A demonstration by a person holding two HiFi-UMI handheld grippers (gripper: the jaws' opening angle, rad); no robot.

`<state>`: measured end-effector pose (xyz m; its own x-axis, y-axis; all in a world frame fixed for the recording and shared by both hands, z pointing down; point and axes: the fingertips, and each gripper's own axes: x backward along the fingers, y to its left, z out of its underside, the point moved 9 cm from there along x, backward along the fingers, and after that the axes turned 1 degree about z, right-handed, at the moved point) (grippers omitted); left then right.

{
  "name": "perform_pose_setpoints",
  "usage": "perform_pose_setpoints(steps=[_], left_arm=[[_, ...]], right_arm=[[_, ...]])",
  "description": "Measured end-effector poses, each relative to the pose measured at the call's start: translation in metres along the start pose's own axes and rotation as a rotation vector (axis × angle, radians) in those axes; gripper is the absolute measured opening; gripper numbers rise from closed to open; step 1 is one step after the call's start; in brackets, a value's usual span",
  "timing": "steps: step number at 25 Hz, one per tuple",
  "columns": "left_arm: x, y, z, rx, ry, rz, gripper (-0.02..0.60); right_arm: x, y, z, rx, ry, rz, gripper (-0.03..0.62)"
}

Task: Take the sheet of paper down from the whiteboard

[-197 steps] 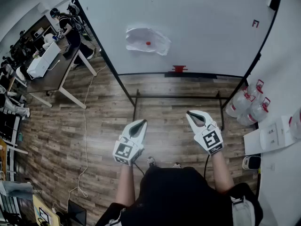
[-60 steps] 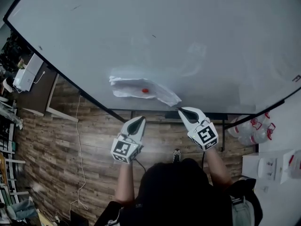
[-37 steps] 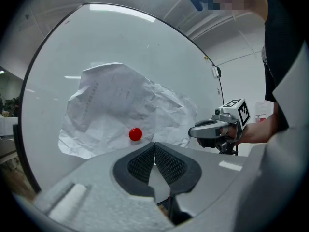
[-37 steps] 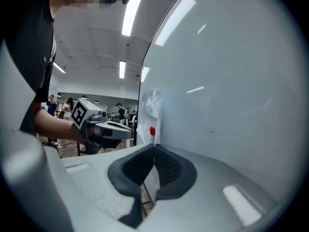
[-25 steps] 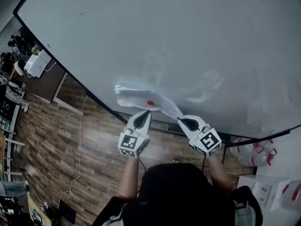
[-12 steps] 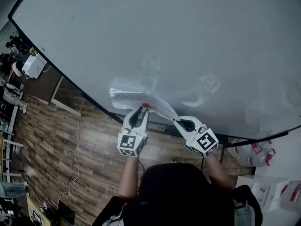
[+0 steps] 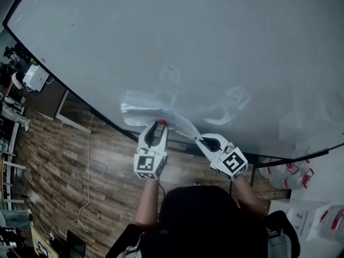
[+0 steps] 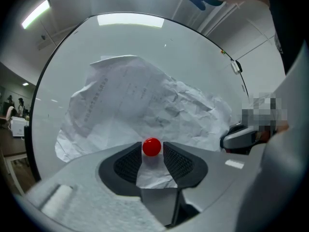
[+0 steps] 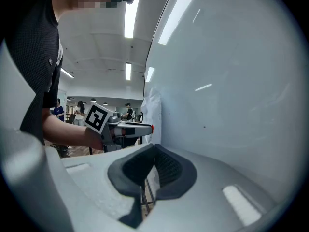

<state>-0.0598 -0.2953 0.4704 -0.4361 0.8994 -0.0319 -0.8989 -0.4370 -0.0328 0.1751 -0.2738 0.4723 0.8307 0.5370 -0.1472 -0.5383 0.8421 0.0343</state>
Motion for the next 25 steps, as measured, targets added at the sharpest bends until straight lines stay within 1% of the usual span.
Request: perform_pose_setpoints(steps=[13, 20, 25], left_arm=[[-0.0079, -0.001, 0.0013, -0.003, 0.017, -0.075, 0.126], [-0.0079, -0.0001, 0.0005, 0.016, 0.022, -0.069, 0.126], [-0.004, -0.001, -0.0001, 0.023, 0.018, -0.043, 0.127]], right_arm=[[-0.0008, -0.0001, 0.0019, 0.0, 0.005, -0.024, 0.003], [-0.0002, -0.0004, 0.002, -0.009, 0.008, -0.03, 0.003], [0.001, 0.0019, 0.0007, -0.031, 0.003, -0.037, 0.003]])
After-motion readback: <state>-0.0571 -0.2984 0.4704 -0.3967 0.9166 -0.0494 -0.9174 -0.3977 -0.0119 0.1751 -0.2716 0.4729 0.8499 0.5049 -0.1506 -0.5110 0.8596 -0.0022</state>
